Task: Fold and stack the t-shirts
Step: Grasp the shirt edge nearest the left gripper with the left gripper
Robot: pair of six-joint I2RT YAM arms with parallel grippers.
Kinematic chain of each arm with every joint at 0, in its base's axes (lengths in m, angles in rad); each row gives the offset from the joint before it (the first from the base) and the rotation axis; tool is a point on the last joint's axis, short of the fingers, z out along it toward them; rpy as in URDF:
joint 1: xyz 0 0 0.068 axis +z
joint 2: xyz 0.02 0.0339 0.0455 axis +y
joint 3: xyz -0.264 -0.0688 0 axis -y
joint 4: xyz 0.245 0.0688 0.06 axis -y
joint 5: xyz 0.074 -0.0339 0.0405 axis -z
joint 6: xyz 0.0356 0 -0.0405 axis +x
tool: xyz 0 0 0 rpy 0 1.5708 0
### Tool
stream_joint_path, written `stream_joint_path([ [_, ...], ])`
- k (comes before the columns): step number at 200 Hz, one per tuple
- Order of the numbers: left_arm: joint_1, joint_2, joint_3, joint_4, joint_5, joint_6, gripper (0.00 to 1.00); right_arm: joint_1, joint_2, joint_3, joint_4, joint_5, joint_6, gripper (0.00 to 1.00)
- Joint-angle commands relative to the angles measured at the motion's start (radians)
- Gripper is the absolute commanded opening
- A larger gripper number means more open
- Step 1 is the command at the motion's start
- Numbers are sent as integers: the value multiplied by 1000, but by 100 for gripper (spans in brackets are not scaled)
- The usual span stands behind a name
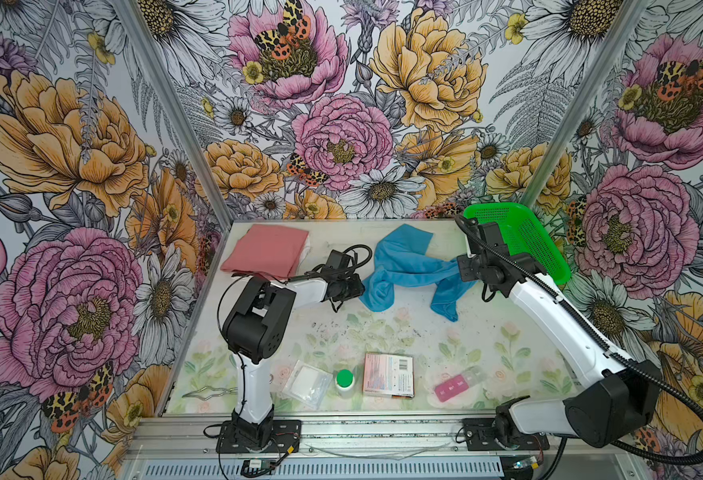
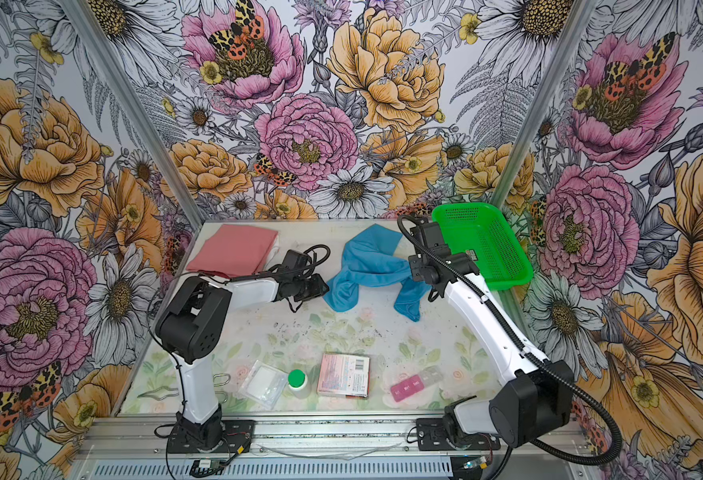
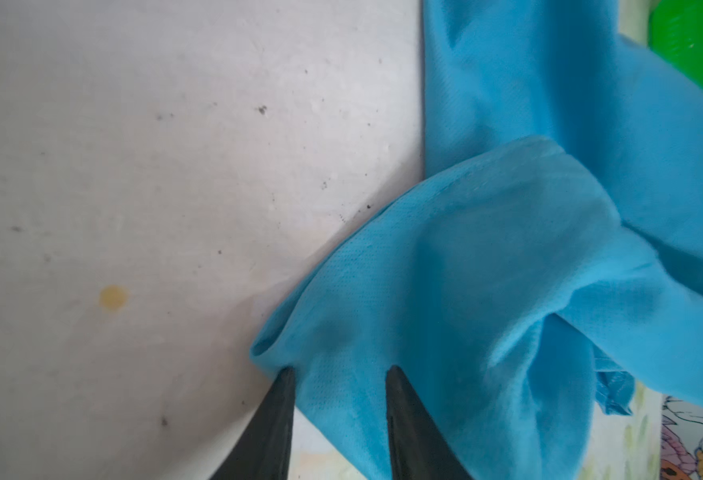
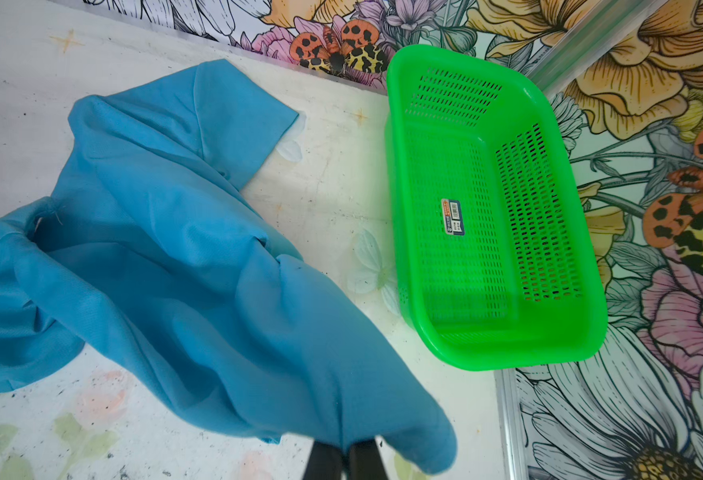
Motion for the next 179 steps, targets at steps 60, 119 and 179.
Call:
stream_joint_path([
  [60, -23, 36, 44, -126, -237, 26, 45, -14, -33, -36, 17, -23, 16, 0],
  [119, -27, 79, 87, -148, -254, 41, 63, -16, -45, -44, 19, -35, 12, 0],
  [179, -32, 98, 119, -171, -247, 69, 9, -19, -47, -42, 20, -53, 6, 0],
])
